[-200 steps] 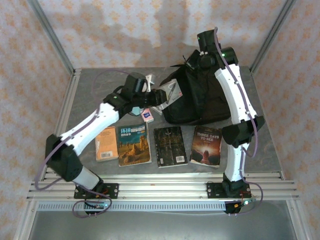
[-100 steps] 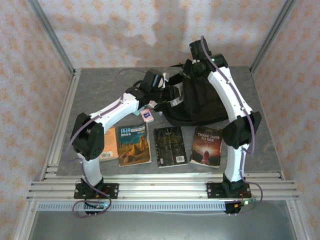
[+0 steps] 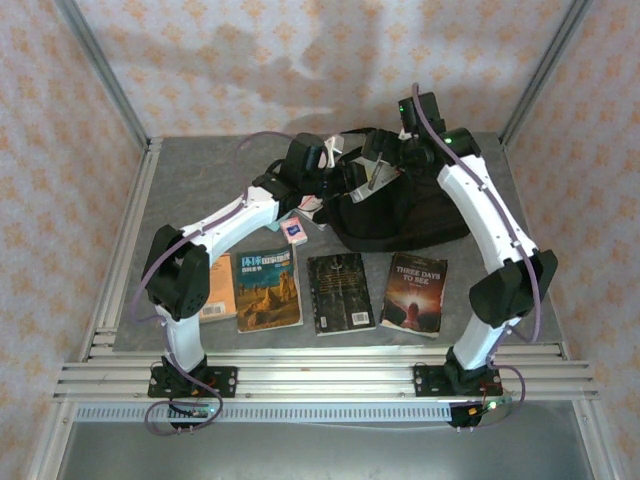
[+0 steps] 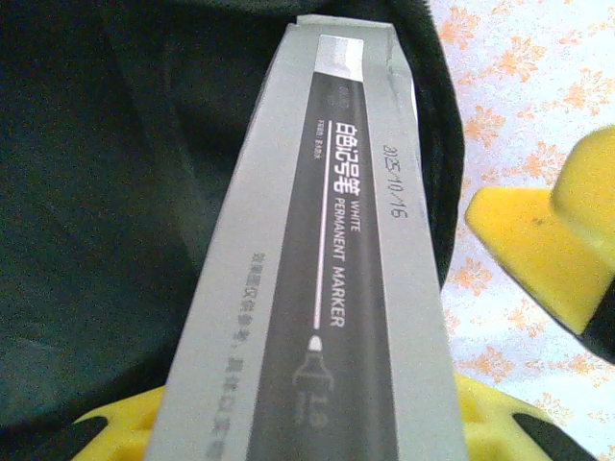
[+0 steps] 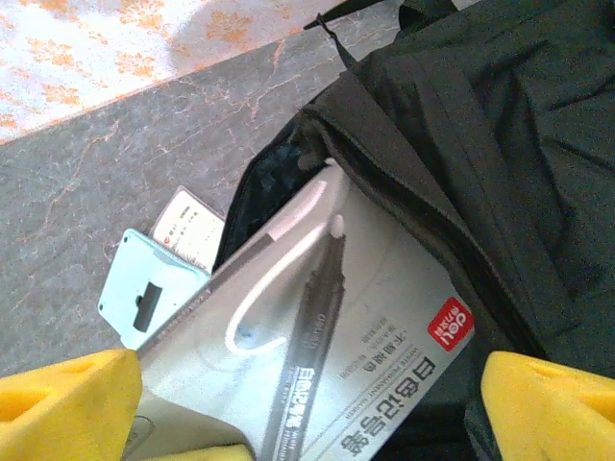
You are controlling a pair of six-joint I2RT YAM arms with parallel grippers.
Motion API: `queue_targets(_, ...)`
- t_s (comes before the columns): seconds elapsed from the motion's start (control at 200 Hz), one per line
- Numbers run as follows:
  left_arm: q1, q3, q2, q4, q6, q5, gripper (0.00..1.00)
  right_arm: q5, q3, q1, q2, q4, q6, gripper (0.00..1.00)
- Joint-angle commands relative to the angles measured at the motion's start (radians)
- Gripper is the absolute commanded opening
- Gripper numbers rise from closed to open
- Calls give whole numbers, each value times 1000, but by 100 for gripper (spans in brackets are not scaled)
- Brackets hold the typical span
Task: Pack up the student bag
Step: Place the pencil case in the student bag.
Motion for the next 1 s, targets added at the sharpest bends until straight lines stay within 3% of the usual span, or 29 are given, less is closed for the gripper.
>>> queue_targets(0.0, -8, -2, -12, 83, -9, 36, 32, -51, -56, -34, -24, 36, -48, 95)
queue_targets(0.225, -9, -11, -12, 84, -15, 34, 32, -64, -160, -83, -76, 65, -85, 99)
queue_targets(0.365, -8, -17, -9, 70, -9, 30, 31, 25, -167, -118, -90, 59, -101, 99)
queue_targets(0.56, -7, -24, 4, 60, -8, 25, 31, -46, -173, -170, -105, 122, -102, 98)
queue_targets(0.726, -6, -27, 10, 51, -3, 24, 31, -18, -142, -179, -75, 118, -128, 93)
queue_targets(0.836, -5, -27, 14, 51, -5, 25, 30, -103, -107, -189, -17, 99, -145, 87)
queue_targets(0.991, 0, -27, 13, 49, -5, 26, 30, -215, -96, -189, 45, 105, -154, 71)
